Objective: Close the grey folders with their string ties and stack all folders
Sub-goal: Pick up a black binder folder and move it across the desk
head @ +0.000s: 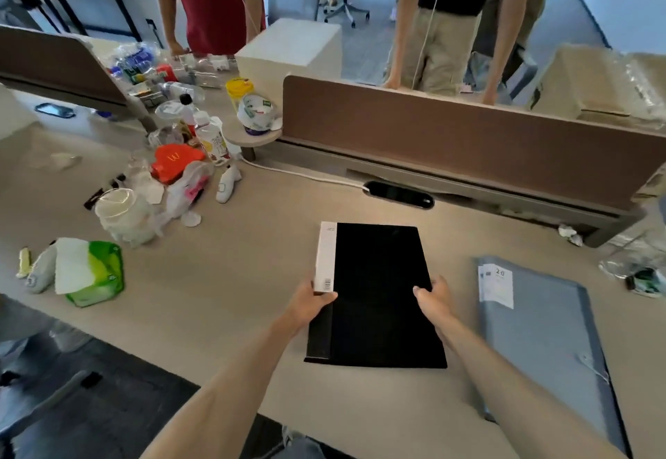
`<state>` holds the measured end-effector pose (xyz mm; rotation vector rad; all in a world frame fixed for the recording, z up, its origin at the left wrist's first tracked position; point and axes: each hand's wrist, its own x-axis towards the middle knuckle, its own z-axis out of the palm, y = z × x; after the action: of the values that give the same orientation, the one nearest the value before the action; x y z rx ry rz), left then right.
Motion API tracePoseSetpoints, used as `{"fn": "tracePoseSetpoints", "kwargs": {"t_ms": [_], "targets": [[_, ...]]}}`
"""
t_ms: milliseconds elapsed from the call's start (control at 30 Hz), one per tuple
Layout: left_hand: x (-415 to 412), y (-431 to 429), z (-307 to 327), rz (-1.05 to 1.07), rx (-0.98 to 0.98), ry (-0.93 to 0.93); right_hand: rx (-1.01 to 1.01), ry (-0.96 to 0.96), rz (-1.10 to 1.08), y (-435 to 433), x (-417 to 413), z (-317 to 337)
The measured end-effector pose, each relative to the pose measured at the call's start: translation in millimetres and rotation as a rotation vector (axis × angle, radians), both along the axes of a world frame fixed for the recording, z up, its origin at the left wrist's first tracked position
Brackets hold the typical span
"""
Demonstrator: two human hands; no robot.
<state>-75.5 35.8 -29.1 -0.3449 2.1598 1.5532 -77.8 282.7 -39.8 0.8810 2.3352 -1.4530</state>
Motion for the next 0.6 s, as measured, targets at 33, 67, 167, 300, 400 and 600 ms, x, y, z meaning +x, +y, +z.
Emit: {"fn": "tracePoseSetpoints", "kwargs": {"t_ms": [33, 67, 167, 300, 400, 600], "targets": [[-4.6, -0.7, -8.3, -0.038, -0.029, 0.011, 0.024, -0.028, -0.009, -0.4, 2.9, -3.7], [-9.9, -1.1, -18.1, -0.089, -0.073, 0.017, 0.05, -0.061, -0.028, -0.8, 5.9, -9.4], [-20.3, 1.1, -45.3, -0.245, -0.32, 0.064, 0.153, -0.102, -0.024, -6.5, 22.3, -14.1], [-19.7, 23.0, -53.9, -0.405, -0.559, 0.268, 0.19, -0.022, -0.108, -4.1, 47.2, -14.0], [-9.4, 61.0, -47.4, -0.616, -0.534, 0.377, 0.273, 0.009, -0.207, 16.5, 73.0, -11.1], [10.3, 150.2, -33.5, -0.891, -0.302, 0.169, 0.308, 0.063, -0.419, 79.8, 116.4, -8.8]]}}
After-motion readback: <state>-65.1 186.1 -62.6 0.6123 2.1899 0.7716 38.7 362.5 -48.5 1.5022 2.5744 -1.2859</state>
